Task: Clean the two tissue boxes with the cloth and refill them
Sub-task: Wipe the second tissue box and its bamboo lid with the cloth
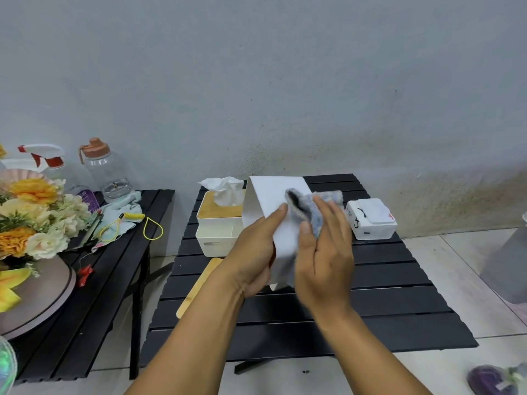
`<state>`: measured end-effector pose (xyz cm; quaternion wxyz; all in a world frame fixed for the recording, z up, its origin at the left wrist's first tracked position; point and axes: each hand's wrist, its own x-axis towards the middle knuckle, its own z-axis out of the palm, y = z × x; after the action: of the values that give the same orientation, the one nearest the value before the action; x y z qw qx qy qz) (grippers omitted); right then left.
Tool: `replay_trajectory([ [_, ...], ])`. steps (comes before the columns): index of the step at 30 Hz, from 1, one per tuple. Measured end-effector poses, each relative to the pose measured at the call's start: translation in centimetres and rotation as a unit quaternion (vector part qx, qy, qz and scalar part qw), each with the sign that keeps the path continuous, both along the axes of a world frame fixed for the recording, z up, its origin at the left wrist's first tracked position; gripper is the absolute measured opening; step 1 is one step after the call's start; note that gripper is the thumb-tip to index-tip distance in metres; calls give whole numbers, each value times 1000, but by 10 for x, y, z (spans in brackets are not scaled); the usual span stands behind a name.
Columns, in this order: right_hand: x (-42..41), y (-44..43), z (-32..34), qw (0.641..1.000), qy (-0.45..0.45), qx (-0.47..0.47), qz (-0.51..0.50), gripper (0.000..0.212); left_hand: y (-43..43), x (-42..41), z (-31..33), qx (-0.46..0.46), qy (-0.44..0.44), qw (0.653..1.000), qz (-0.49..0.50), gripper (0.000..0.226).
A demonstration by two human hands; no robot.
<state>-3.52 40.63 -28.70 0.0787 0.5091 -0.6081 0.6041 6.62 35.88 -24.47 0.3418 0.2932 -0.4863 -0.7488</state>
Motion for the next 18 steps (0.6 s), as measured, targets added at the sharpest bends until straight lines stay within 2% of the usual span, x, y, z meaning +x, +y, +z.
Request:
replay_trajectory([
  [4, 21, 12, -10, 991, 129, -20, 43, 54, -11, 3, 6, 91, 83, 992, -15, 65],
  [5, 27, 14, -16, 986, 153, -17, 62, 58, -15, 6, 8, 105, 104, 989, -28, 67],
  [7, 38, 18, -29, 979, 186, 5, 84, 66, -22, 13, 10, 140, 161, 976, -38, 59],
  [8, 40, 18, -32, 978, 191, 15, 85, 69, -25, 15, 9, 150, 180, 972, -35, 54],
  [10, 38, 10, -28, 980, 185, 15, 77, 68, -28, 18, 4, 125, 169, 976, -53, 62],
  [12, 33, 0, -14, 988, 134, 12, 70, 63, -27, 18, 2, 78, 133, 987, -48, 70],
  [15, 24, -8, -1, 996, 54, 35, 62, 57, -20, 11, -2, 86, 153, 983, -44, 63],
  [18, 33, 3, -12, 986, 146, 46, 60, 64, -29, 13, -10, 82, 129, 987, -52, 70],
])
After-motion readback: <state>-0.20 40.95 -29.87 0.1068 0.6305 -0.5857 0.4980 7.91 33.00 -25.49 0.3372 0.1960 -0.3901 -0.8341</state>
